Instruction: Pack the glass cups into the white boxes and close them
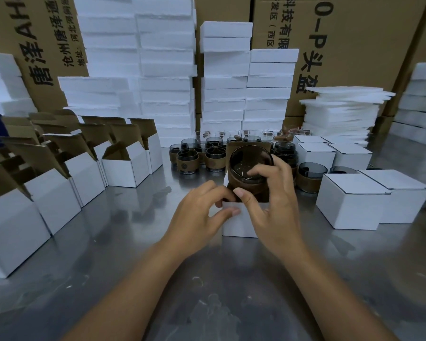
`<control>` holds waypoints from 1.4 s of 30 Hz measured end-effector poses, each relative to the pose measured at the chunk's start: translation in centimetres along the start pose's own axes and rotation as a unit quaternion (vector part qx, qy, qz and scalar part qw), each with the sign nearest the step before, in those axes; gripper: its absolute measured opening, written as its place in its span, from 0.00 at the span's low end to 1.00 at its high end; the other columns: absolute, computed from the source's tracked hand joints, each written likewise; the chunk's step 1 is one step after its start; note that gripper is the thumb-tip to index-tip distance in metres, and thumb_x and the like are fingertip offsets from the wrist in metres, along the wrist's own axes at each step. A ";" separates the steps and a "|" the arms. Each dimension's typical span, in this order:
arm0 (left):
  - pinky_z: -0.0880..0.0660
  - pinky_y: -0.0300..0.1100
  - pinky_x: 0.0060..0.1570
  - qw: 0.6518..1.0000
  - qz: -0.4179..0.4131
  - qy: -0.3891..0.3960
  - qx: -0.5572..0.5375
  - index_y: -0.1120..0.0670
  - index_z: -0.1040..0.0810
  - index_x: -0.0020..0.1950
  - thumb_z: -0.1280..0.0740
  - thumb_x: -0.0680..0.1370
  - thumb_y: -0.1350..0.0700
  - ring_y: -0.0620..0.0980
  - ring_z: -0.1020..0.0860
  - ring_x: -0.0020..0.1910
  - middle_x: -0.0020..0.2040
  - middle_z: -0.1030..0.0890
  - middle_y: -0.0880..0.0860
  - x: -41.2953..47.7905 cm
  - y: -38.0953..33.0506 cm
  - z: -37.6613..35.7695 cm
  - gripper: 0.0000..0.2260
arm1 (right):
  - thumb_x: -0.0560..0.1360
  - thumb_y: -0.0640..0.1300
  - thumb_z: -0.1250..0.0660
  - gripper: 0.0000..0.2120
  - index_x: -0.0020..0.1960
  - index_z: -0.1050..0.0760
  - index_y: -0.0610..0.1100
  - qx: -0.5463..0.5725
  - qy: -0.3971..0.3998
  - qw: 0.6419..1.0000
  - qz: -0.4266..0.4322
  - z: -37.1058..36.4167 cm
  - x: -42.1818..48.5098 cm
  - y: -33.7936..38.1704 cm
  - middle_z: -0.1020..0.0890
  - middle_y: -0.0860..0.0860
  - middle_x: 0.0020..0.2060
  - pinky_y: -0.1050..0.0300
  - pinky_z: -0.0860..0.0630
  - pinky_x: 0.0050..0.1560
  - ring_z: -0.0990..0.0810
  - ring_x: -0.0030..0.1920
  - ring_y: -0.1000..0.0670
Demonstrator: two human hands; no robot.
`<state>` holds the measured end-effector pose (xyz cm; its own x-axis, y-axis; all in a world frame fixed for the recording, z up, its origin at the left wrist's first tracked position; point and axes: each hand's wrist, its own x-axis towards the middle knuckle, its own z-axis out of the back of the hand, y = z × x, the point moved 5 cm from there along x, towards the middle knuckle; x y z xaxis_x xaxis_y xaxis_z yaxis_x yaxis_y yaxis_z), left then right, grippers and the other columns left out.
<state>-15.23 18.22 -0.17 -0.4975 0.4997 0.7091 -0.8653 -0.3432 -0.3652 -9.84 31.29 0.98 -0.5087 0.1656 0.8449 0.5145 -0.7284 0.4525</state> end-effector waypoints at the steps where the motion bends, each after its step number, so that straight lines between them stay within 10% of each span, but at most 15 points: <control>1: 0.35 0.33 0.40 1.000 0.001 0.001 -0.006 0.50 0.23 0.46 0.30 0.74 0.52 0.40 0.29 0.40 0.39 0.29 0.43 0.0 0.1 0.0 0.04 | 0.71 0.45 0.32 0.14 0.53 0.33 0.53 -0.010 -0.010 1.000 0.007 0.0 0.1 0.0 0.34 0.48 0.63 0.82 0.38 0.52 0.35 0.58 0.70; 11: 0.30 0.38 0.40 1.000 0.007 -0.002 -0.015 0.50 0.23 0.46 0.29 0.74 0.51 0.42 0.28 0.40 0.39 0.26 0.45 0.0 0.3 -0.1 0.05 | 0.70 0.42 0.28 0.11 0.47 0.30 0.46 -0.036 0.028 0.999 -0.012 -0.1 0.4 -0.7 0.33 0.53 0.60 0.81 0.36 0.49 0.34 0.55 0.68; 23: 0.30 0.38 0.40 1.000 0.002 -0.007 0.011 0.52 0.23 0.47 0.29 0.73 0.49 0.42 0.28 0.39 0.39 0.26 0.45 0.0 0.6 0.0 0.09 | 0.77 0.54 0.44 0.05 0.44 0.35 0.55 -0.051 0.178 0.982 -0.034 -1.0 -0.1 -1.5 0.39 0.56 0.71 0.43 0.34 0.64 0.38 0.71 0.52; 33: 0.27 0.43 0.41 1.000 -0.011 -0.008 0.003 0.48 0.24 0.49 0.32 0.73 0.46 0.43 0.27 0.39 0.39 0.25 0.45 -0.2 0.3 0.0 0.09 | 0.79 0.53 0.47 0.10 0.42 0.32 0.53 -0.085 0.170 0.982 -0.024 -0.9 -0.4 -1.2 0.37 0.56 0.72 0.50 0.40 0.69 0.41 0.71 0.57; 38: 0.29 0.32 0.45 0.985 0.081 -0.063 -0.138 0.32 0.35 0.60 0.33 0.73 0.43 0.43 0.24 0.43 0.39 0.25 0.44 -0.1 0.7 0.7 0.18 | 0.79 0.43 0.42 0.07 0.52 0.29 0.54 0.172 -0.071 0.964 -0.190 0.6 0.3 -2.2 0.27 0.59 0.60 0.57 0.34 0.67 0.30 0.66 0.57; 42: 0.27 0.40 0.55 0.924 0.251 -0.064 -0.279 0.34 0.37 0.64 0.39 0.72 0.36 0.38 0.24 0.52 0.50 0.24 0.40 0.0 2.5 -0.1 0.21 | 0.77 0.38 0.37 0.13 0.59 0.30 0.51 0.278 -0.040 0.879 -0.384 -0.1 -0.3 -4.4 0.23 0.50 0.60 0.63 0.26 0.56 0.23 0.54 0.59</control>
<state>-17.42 17.42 -1.11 -0.8649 0.2781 0.4179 -0.4411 -0.0239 -0.8971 -12.02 34.35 -1.25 -0.8149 0.5296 0.2356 0.3092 0.0533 0.9495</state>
